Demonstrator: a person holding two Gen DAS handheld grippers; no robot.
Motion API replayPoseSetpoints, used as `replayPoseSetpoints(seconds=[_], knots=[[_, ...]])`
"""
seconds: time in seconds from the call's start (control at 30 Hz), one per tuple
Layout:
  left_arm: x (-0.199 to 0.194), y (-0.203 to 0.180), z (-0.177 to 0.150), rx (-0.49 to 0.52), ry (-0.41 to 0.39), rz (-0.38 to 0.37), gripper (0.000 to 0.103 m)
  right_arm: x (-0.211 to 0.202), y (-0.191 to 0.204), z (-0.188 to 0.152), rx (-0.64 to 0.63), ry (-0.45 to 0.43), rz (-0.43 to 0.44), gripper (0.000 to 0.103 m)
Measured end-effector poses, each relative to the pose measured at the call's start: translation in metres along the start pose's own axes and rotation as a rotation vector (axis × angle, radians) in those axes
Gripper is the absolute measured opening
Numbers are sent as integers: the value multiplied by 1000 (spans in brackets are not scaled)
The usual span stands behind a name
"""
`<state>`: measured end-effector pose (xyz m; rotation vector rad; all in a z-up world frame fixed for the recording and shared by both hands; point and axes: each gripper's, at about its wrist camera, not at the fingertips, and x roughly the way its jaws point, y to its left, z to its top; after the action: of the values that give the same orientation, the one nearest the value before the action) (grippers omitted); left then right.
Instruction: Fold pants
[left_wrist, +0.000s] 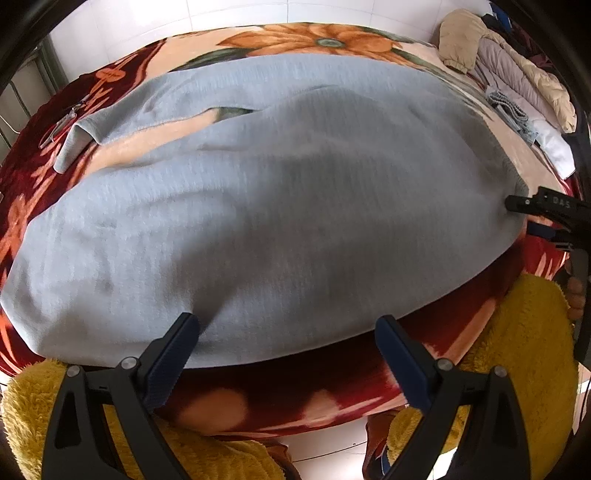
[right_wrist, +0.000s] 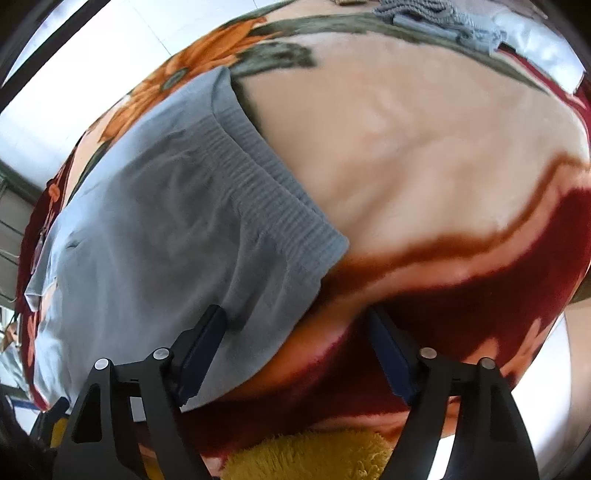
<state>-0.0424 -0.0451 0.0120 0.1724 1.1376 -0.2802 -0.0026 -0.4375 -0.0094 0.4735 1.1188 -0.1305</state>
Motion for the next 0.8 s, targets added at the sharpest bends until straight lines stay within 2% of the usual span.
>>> replayPoseSetpoints(seconds=[0.03, 0.07, 0.1, 0.13, 0.2, 0.23, 0.33, 0.53, 0.67, 0.8], knots=[[-1, 0, 0, 4, -5, -3, 98, -2, 0, 0, -2, -4, 14, 48], [-3, -2, 0, 13, -15, 0, 98, -5, 0, 0, 0, -10, 23, 44], [-5, -4, 1, 24, -25, 8, 98, -8, -1, 0, 6, -17, 37, 36], [-7, -7, 0, 41, -37, 14, 98, -11, -2, 1, 12, -26, 56, 25], [-10, -15, 0, 78, -54, 11, 98, -21, -5, 1, 35, -59, 110, 11], [-12, -18, -1, 92, -58, 6, 98, -25, -6, 1, 43, -72, 128, 9], [-14, -29, -3, 135, -71, 5, 98, -41, -4, 0, 58, -128, 194, 6], [-9, -38, -4, 151, -68, 21, 98, -63, 12, 4, 44, -197, 219, 5], [-1, -35, -4, 133, -90, 126, 98, -79, 17, 8, 59, -235, 225, 5], [4, -20, -2, 71, -98, 163, 98, -89, 26, 12, 44, -253, 234, 5]])
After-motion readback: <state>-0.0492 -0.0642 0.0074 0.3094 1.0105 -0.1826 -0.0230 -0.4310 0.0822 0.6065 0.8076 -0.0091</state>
